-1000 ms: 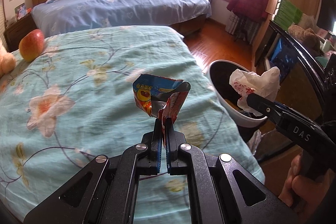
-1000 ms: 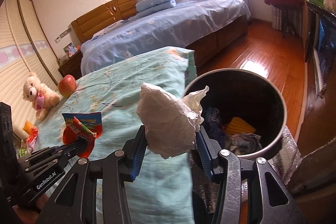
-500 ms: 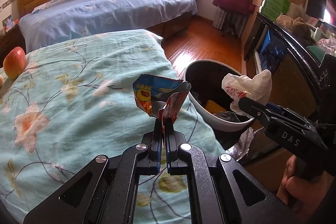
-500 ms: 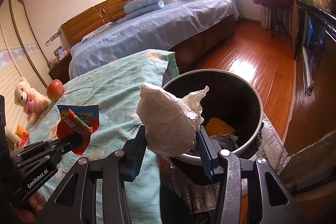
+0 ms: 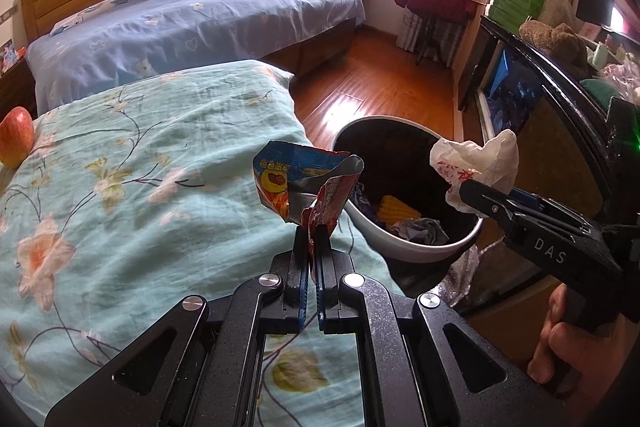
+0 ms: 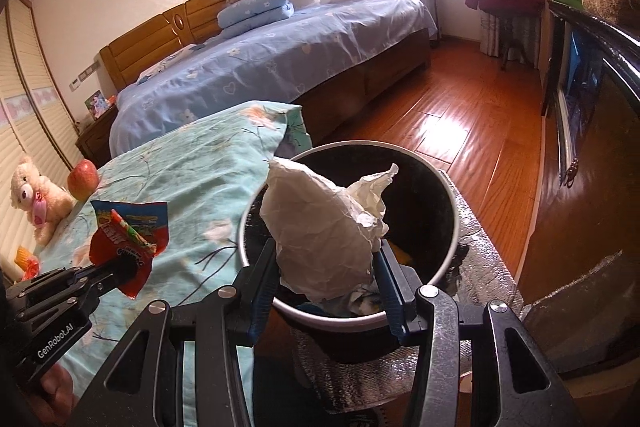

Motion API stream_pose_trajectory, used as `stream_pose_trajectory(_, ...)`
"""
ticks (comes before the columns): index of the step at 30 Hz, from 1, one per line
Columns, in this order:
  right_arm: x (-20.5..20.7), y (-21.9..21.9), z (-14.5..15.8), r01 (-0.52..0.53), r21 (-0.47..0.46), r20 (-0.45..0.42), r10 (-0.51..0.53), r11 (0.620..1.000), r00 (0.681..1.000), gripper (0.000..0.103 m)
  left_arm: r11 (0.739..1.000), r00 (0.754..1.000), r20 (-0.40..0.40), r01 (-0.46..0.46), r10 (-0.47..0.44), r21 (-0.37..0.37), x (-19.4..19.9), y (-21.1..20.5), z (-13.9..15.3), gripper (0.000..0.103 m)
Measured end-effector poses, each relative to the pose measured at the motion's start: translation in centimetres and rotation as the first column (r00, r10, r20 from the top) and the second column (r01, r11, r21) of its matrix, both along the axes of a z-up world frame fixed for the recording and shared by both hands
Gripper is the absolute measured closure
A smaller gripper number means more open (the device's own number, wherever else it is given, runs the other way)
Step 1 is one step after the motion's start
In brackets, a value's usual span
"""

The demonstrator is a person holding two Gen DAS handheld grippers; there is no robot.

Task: Collect trash
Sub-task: 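Carry the red packet with the left tool while the right tool carries the tissue over the bin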

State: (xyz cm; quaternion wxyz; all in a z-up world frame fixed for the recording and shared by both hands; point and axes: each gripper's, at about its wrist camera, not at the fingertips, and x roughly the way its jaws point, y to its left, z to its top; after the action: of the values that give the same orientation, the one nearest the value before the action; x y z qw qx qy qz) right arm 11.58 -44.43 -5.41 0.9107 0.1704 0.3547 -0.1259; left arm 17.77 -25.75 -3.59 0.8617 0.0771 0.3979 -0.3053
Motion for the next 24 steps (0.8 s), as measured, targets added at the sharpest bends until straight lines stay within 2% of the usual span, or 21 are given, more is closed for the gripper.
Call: stream_pose_trajectory(24, 1.2, -2.8, -1.0, 0.010, 0.009, -0.032, -0.009, 1.000, 0.999, 0.055, 0.998, 0.998, -0.004, 0.055, -0.055, 0.037, 0.7, -4.3, -0.3, 0.100)
